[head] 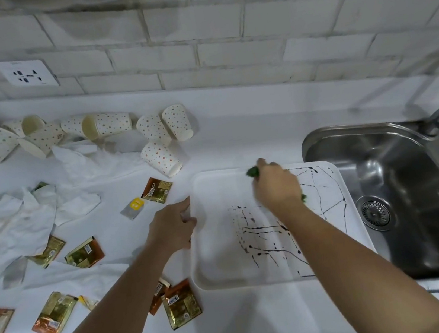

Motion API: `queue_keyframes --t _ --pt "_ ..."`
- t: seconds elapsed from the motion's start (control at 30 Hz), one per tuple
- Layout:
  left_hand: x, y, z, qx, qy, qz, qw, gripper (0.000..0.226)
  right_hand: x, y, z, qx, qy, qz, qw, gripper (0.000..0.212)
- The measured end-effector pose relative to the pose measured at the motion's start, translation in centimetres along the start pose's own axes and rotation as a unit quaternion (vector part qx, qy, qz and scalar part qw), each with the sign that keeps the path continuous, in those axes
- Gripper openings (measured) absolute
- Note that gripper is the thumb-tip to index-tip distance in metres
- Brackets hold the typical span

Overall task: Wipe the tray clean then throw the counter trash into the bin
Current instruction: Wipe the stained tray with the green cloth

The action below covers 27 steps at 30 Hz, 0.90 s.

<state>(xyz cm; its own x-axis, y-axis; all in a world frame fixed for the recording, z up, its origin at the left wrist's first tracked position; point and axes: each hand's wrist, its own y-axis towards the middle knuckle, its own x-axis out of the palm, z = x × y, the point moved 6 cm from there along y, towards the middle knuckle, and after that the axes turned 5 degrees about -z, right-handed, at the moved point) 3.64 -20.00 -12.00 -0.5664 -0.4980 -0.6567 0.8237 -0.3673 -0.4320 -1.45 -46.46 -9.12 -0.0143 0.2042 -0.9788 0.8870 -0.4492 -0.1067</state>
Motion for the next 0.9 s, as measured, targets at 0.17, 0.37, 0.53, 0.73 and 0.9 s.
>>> queue_keyframes --t 0.17,0.37,0.53,0.73,0.9 --pt "-0.2 0.0 0.5 0.005 0.040 -0.002 0.999 0.063 -0.1 -0.3 1.3 0.033 0.003 0.013 0.999 0.022" --pt "-0.2 -0.3 0.2 -0.006 0.030 0.007 1.000 0.064 0.7 0.2 -2.1 -0.033 -0.017 -0.015 0.999 0.021" --pt "-0.5 -0.3 0.5 -0.018 -0.007 -0.006 1.000 0.062 -1.6 -0.4 6.1 0.042 -0.007 0.024 0.999 0.013" --pt "-1.0 -0.3 7.1 0.109 0.322 0.107 0.934 0.076 -0.9 0.1 6.5 0.049 -0.025 0.000 0.999 0.027" --pt "4.1 2.8 10.7 0.198 0.314 -0.085 0.925 0.063 -0.9 0.1 5.4 0.038 -0.006 0.040 0.998 0.027"
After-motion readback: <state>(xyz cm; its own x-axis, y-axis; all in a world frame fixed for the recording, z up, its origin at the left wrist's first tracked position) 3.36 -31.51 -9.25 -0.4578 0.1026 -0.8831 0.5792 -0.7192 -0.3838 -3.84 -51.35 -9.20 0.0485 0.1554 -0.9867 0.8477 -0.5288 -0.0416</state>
